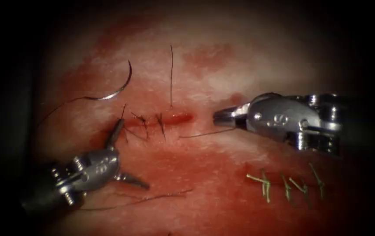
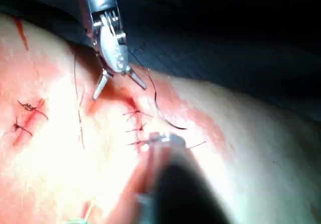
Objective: Wound Closure
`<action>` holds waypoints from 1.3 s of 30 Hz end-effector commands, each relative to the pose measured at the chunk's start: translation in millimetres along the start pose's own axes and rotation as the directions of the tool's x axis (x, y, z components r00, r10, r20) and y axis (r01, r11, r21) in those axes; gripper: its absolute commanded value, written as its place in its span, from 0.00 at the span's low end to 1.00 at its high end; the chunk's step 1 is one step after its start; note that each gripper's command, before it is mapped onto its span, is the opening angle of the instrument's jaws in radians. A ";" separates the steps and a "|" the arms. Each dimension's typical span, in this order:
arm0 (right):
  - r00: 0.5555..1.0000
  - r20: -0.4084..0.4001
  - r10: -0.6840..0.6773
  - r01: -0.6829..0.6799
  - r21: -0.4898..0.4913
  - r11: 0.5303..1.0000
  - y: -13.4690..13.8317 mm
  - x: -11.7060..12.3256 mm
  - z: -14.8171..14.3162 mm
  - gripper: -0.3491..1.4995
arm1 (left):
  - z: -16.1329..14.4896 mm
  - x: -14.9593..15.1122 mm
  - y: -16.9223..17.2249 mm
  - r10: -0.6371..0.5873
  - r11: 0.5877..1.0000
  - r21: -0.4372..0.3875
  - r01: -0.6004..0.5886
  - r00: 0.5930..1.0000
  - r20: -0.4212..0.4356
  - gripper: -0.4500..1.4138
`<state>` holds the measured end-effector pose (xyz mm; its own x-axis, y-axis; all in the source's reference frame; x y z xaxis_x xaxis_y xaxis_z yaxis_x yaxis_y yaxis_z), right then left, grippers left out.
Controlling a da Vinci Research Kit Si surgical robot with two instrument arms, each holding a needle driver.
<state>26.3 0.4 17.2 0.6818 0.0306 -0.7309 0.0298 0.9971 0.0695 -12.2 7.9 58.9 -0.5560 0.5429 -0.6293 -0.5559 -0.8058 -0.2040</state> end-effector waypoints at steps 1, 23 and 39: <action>1.000 -0.006 0.005 -0.005 0.003 1.000 0.2 0.3 1.4 0.00 | 1.0 0.4 0.0 -0.003 1.000 -0.006 0.003 1.000 -0.006 0.84; 0.857 -0.424 0.293 -0.377 -0.128 0.917 3.0 -4.7 -4.0 0.99 | 4.0 6.9 5.0 -0.091 0.994 -0.078 0.075 0.966 -0.241 0.74; 0.873 -0.390 0.292 -0.367 -0.132 0.921 1.4 -7.3 -1.3 0.98 | -1.9 6.1 2.4 -0.136 0.991 -0.049 0.127 0.955 -0.265 0.65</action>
<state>19.6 1.5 21.4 0.3239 0.3470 -0.8802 -0.3206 0.9155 0.2429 -14.5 8.3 52.8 -0.2945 0.5677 -0.7687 -0.5955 -0.7382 -0.3170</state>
